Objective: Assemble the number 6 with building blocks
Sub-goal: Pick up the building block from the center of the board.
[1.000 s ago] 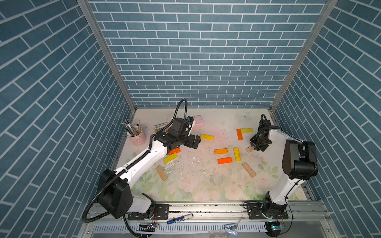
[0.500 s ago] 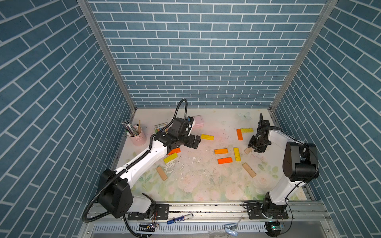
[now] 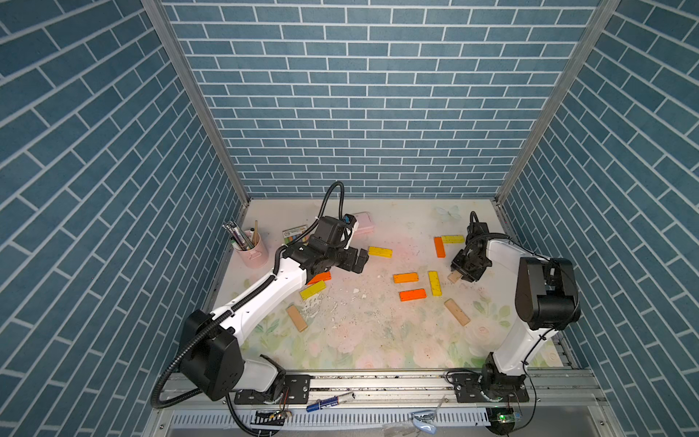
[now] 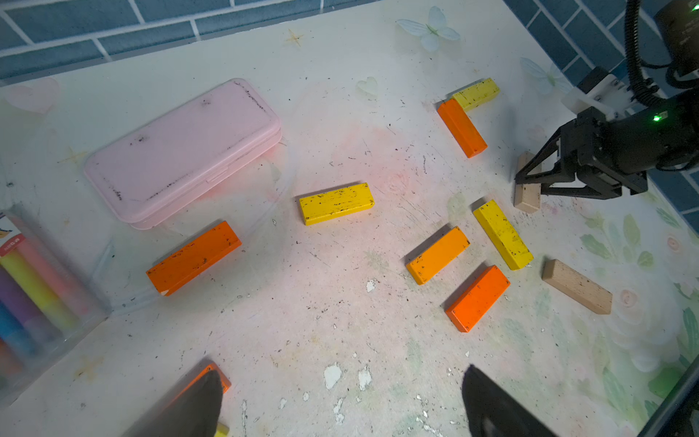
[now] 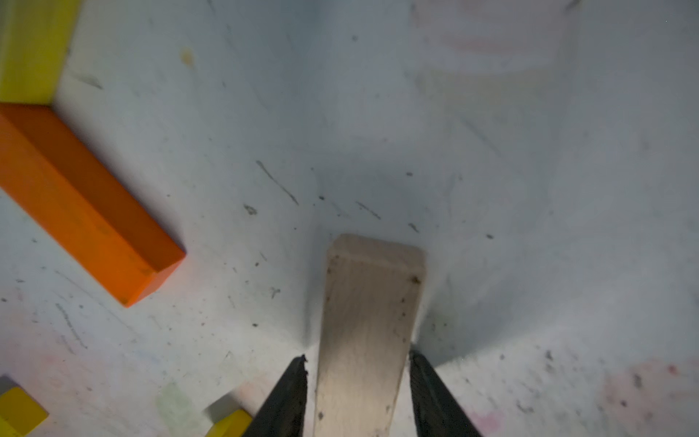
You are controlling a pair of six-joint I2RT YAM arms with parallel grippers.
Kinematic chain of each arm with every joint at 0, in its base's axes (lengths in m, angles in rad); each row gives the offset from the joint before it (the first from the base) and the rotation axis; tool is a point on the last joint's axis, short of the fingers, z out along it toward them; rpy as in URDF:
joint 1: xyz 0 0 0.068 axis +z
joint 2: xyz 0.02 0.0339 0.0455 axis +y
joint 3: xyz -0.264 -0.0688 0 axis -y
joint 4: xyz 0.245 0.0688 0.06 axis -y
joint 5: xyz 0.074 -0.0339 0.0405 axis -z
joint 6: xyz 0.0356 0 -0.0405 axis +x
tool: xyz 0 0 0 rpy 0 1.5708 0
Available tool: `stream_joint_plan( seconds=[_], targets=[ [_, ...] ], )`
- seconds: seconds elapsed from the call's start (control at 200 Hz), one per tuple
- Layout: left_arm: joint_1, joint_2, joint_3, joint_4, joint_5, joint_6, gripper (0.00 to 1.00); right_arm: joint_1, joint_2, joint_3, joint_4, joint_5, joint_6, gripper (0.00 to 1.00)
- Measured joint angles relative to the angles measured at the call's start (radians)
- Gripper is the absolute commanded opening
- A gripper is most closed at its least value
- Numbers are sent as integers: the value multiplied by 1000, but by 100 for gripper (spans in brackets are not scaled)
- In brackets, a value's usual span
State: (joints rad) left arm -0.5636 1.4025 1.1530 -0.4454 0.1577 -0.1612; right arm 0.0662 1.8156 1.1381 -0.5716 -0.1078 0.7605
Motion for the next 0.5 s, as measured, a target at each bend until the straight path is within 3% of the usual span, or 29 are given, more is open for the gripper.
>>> stream_joint_plan(
  seconds=[0.08, 0.195, 0.5],
  targets=[
    [0, 0, 0, 0, 0, 0, 99, 13, 10, 11, -4, 18, 0, 41],
    [0, 0, 0, -3, -3, 0, 99, 24, 13, 15, -21, 48, -13, 25],
    [0, 0, 0, -6, -3, 0, 99, 39, 13, 21, -48, 27, -185, 23]
  ],
)
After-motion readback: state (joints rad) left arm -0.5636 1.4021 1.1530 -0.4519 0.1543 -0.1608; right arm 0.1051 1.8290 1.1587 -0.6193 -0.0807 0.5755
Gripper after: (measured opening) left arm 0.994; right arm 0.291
